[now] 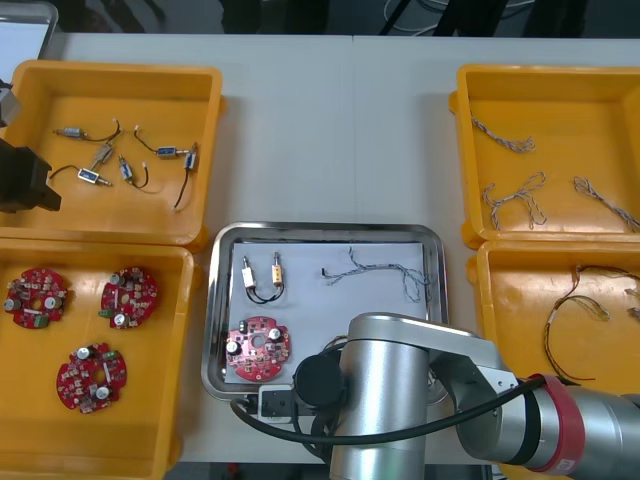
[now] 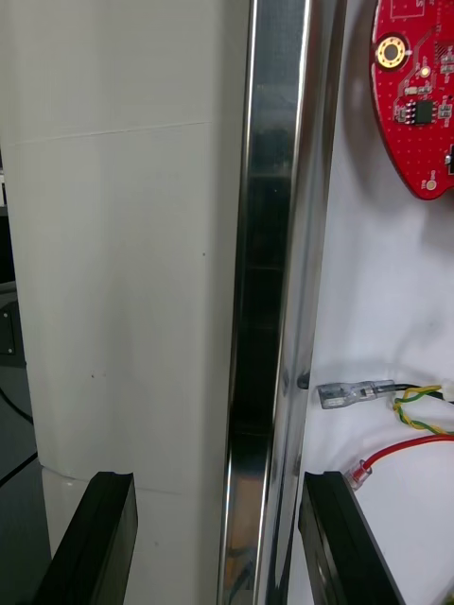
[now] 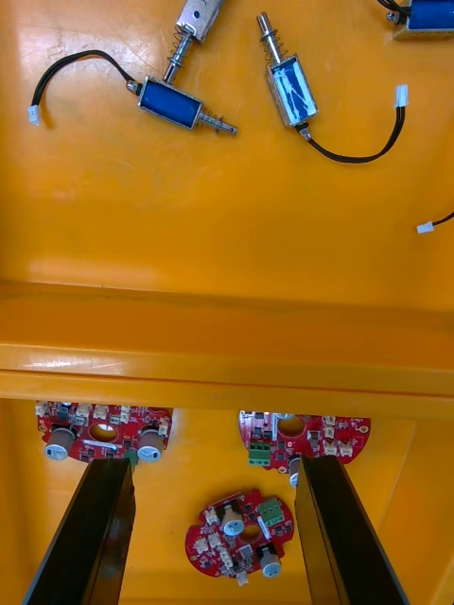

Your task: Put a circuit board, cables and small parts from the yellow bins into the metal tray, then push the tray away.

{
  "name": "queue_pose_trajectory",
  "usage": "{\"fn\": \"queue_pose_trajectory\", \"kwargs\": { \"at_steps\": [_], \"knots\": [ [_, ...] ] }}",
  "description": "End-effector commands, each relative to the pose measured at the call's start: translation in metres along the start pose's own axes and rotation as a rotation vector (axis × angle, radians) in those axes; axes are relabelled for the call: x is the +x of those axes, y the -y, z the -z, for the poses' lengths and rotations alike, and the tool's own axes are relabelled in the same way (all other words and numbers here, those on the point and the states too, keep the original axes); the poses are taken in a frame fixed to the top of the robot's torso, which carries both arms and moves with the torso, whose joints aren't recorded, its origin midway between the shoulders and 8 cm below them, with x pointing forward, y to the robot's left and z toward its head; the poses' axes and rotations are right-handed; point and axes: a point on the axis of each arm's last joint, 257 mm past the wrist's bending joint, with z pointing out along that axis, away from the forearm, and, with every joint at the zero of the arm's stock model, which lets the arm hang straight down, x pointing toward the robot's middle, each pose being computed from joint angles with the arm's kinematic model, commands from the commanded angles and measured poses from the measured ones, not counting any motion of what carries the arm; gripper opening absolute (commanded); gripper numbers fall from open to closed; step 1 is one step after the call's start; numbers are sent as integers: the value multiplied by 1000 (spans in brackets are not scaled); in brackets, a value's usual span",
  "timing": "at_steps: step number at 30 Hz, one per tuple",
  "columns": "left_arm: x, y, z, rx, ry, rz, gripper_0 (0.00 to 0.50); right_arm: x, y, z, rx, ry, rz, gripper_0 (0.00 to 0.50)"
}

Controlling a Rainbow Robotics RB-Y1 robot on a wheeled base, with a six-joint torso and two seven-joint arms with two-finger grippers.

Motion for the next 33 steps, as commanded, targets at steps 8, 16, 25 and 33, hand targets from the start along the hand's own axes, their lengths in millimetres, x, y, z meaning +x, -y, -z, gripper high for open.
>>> {"fn": "queue_pose_trajectory", "kwargs": {
  "at_steps": [8,16,25,33],
  "knots": [
    [0,-2,6,-2,25,-74,500,-23,-13,-2,-21,53,-12,500],
    [0,-2,6,-2,25,-74,500,-23,-11,-3,-16,51,-15,500],
    [0,-2,6,-2,25,-74,500,-26,-13,-6,-20,59,-15,500],
    [0,-2,6,-2,25,-74,500,-30,-11,-9,-16,65,-19,500]
  ]
}}
